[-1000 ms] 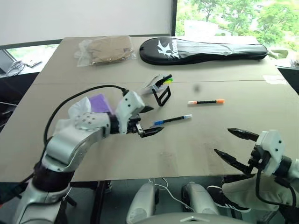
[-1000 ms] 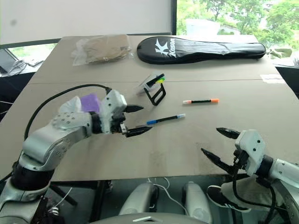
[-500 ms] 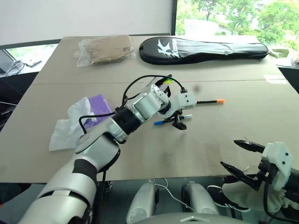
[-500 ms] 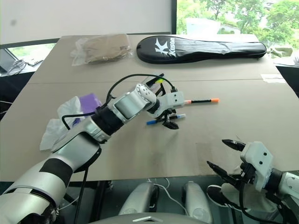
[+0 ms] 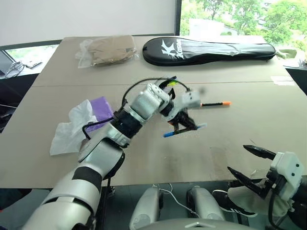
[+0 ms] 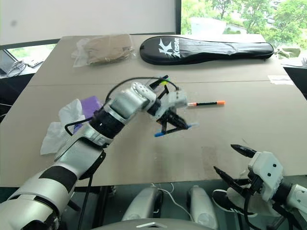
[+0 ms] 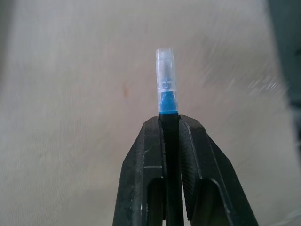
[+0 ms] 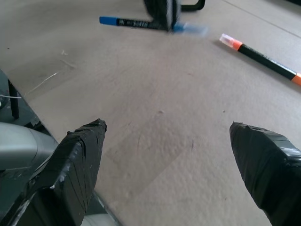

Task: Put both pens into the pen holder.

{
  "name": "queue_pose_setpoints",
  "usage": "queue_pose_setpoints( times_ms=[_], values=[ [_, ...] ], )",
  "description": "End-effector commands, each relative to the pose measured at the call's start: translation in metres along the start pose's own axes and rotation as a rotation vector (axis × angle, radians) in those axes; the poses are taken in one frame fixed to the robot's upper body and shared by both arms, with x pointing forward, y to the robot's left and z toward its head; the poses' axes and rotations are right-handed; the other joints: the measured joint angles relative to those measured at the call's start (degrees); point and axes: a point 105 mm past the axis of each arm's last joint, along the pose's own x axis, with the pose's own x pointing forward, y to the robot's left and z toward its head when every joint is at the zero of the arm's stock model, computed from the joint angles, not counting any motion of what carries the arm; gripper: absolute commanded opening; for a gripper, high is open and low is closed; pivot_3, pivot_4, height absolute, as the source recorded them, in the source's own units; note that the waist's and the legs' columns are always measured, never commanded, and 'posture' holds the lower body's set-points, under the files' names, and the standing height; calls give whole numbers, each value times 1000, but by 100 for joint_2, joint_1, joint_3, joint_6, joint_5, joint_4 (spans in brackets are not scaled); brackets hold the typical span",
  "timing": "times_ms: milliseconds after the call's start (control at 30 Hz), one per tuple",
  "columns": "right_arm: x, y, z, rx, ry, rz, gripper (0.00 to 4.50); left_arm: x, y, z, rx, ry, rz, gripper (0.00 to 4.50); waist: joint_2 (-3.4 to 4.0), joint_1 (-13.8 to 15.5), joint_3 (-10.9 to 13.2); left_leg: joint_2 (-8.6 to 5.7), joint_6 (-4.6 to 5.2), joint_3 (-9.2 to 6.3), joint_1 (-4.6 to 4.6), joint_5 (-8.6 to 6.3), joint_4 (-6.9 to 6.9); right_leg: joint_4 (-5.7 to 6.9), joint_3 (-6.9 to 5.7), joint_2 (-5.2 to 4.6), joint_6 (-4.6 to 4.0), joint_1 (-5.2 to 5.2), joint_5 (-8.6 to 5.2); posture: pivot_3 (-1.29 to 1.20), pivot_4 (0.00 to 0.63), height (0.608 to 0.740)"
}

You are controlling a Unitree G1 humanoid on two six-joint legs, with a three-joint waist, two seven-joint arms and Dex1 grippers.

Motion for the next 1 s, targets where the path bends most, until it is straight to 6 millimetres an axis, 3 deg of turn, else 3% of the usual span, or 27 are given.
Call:
queue_pose_setpoints(
  times_ms=[33, 133, 233, 333, 500, 667, 900, 1000],
  values=[
    [6, -6, 27, -49, -131, -53, 4500, -43, -10, 78, 0, -388, 84, 36, 0, 4, 0, 0, 0, -12, -20, 0, 18, 1, -11, 4, 18, -7, -9, 0, 150, 740],
    [13, -30, 55, -74, -268, -196, 4500, -79, -1, 115, 302, -690, 410, 36, 7, -23, -6, -1, -1, 0, -17, 1, 22, 3, -6, -25, 20, -7, -5, 0, 150, 740],
    [19, -37, 72, -71, -320, -214, 4500, -95, -3, 116, 617, -754, 650, 36, 12, 0, -9, -1, -27, 21, 7, 16, 11, 11, 32, -28, -3, -3, 12, 0, 150, 740],
    [25, -37, 84, -90, -343, -171, 4500, -97, 0, 99, 795, -780, 802, 36, 12, 45, -9, -1, -32, 16, 15, 18, -4, 13, 35, -22, -6, -2, 12, 0, 150, 740],
    [28, -41, 95, -108, -341, -116, 4500, -76, 10, 64, 1105, -693, 945, 36, 9, 180, -8, -10, -16, 22, 5, 9, 6, 5, 39, -27, -3, -1, 14, 0, 150, 740],
    [29, -40, 99, -112, -321, -76, 4500, -67, 22, 48, 1160, -657, 937, 36, 9, 210, -8, -15, 3, 11, -12, -2, 18, 1, 20, -19, 3, -4, 18, 0, 150, 740],
    [28, -38, 98, -105, -301, -67, 4500, -63, 17, 39, 1135, -718, 874, 36, 9, 136, -8, -14, 8, 14, -12, -4, 18, 5, 1, -12, 4, -4, 19, 0, 150, 740],
    [28, -36, 98, -101, -300, -67, 4500, -64, 24, 34, 1112, -685, 892, 36, 9, 126, -8, -14, 8, 15, -11, -4, 18, 6, 1, -9, 5, -4, 19, 0, 150, 740]
  ],
)
